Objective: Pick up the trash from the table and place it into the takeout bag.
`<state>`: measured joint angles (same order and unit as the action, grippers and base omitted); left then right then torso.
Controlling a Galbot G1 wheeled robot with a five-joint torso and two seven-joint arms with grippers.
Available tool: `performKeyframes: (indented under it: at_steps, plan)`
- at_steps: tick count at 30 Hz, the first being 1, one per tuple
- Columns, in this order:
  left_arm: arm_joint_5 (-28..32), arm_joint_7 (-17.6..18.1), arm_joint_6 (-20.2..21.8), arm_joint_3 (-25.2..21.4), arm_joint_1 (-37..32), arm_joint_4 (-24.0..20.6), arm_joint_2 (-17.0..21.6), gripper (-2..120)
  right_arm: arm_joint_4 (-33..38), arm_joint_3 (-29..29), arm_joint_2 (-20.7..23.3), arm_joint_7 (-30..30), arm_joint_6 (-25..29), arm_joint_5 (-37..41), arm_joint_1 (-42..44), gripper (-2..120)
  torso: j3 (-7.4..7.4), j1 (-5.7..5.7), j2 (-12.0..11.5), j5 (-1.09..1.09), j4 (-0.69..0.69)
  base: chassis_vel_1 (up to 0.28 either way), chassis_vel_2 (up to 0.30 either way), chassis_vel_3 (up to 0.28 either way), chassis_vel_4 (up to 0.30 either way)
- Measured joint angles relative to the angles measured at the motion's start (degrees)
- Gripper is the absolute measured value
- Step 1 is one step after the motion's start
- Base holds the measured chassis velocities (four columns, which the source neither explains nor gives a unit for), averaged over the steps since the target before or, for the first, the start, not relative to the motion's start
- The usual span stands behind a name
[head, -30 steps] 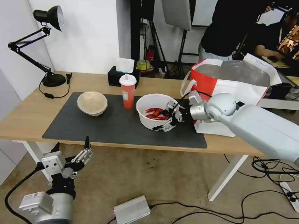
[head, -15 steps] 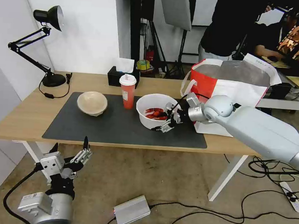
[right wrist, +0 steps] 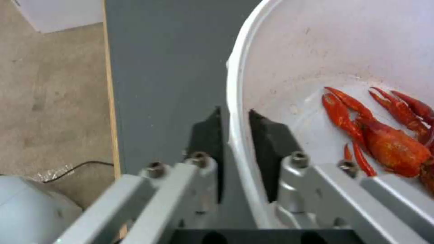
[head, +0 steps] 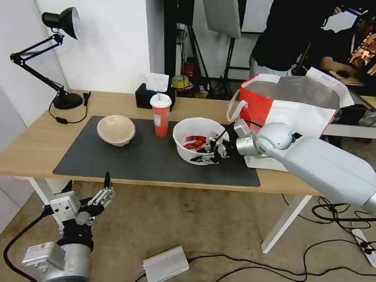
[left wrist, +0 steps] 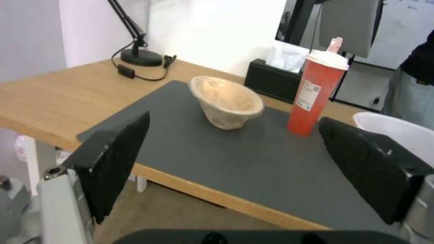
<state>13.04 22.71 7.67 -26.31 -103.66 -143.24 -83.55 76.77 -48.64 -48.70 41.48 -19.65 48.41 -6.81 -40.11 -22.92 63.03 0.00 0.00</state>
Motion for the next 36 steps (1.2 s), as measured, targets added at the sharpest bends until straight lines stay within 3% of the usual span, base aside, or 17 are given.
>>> performKeyframes:
  at_steps: [3,24,36]
  plan:
    - [0.22,0.05,0.00,-0.13,0.12,0.00,0.19,100,-0.09,-0.12,-0.14,-0.08,0.17,0.08,0.00,0,0.00,0.00,0.00,0.00,0.00,0.000,0.000,0.000,0.000]
    - [1.12,0.38,-0.04,-0.28,1.25,0.00,0.96,100,-1.23,-0.77,-0.89,-0.11,1.36,0.94,-0.27,0,0.00,0.00,0.00,0.00,0.00,0.000,0.000,0.000,0.000]
    - [1.18,0.44,-0.04,-0.15,1.60,0.00,1.00,100,-1.94,2.06,-0.26,2.23,4.34,3.03,-0.39,0,0.00,0.00,0.00,0.00,0.00,0.000,0.000,0.000,0.000]
